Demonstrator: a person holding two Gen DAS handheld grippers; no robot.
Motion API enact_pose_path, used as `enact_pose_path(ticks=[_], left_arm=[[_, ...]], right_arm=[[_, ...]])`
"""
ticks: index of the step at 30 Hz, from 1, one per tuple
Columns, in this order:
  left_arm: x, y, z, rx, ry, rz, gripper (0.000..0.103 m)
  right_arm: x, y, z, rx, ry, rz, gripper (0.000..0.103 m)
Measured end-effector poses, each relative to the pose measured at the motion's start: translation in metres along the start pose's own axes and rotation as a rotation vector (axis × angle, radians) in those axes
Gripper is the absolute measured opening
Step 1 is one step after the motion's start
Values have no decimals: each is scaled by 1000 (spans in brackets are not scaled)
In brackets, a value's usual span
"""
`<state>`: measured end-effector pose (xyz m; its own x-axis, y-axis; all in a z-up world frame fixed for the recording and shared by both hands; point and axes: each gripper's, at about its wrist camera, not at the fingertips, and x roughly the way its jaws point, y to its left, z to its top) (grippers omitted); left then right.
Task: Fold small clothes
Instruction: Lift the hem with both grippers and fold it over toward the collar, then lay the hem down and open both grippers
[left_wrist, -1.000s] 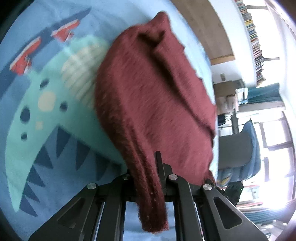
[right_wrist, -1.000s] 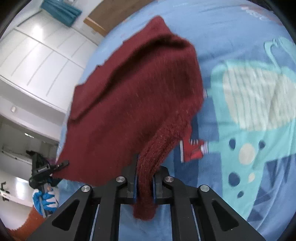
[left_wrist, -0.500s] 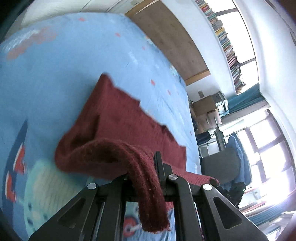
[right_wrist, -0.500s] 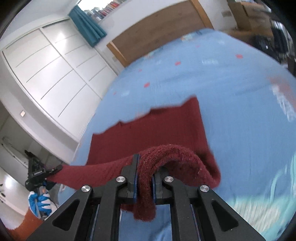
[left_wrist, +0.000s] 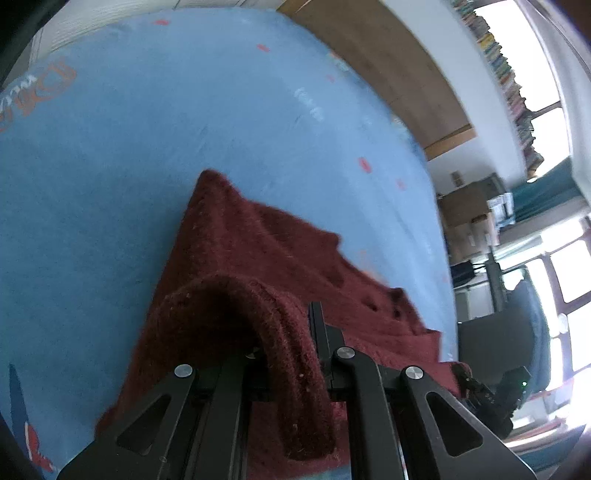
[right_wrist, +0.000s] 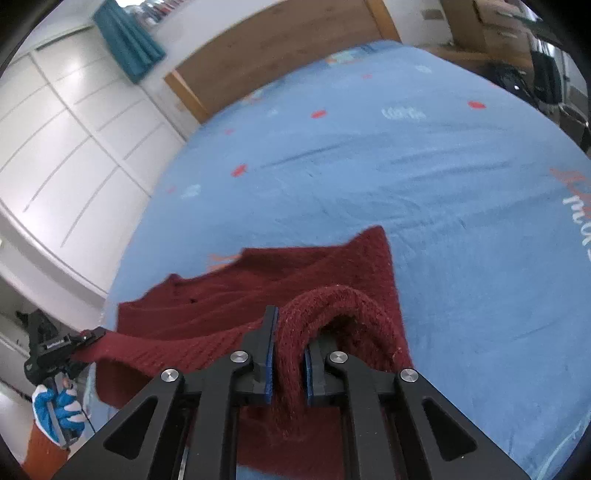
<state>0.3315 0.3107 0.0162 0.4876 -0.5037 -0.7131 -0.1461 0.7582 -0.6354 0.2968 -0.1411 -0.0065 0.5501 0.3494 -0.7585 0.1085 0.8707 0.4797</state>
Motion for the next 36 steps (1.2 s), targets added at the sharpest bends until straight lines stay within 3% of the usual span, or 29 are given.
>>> enact_pose_path(ticks=[3, 6, 8, 10, 16, 21, 28, 33, 36], left_arm=[[13, 14, 1, -47, 28, 19, 11], [19, 25, 3, -90, 38, 3, 20], [22, 29, 7, -111, 43, -18, 26], [19, 34, 7, -125, 43, -31, 33], [5, 39, 16, -158, 29, -60, 53], [-21, 36, 21, -148, -23, -69, 58], [-34, -3, 6, 85, -110, 76, 58], [-3, -40, -3, 276, -100, 196, 58], [23, -51, -7, 339, -92, 247, 58]], right_arm=[[18, -5, 3, 16, 21, -23, 17], [31, -6, 5, 18, 33, -43, 23], [38, -7, 6, 23, 39, -41, 33], [42, -9, 7, 35, 35, -36, 53], [43, -10, 12, 77, 29, -4, 64], [22, -10, 20, 61, -15, -14, 69], [0, 5, 28, -78, -43, -86, 69], [25, 36, 25, -216, -14, -137, 69], [47, 52, 21, -285, 7, -175, 69]])
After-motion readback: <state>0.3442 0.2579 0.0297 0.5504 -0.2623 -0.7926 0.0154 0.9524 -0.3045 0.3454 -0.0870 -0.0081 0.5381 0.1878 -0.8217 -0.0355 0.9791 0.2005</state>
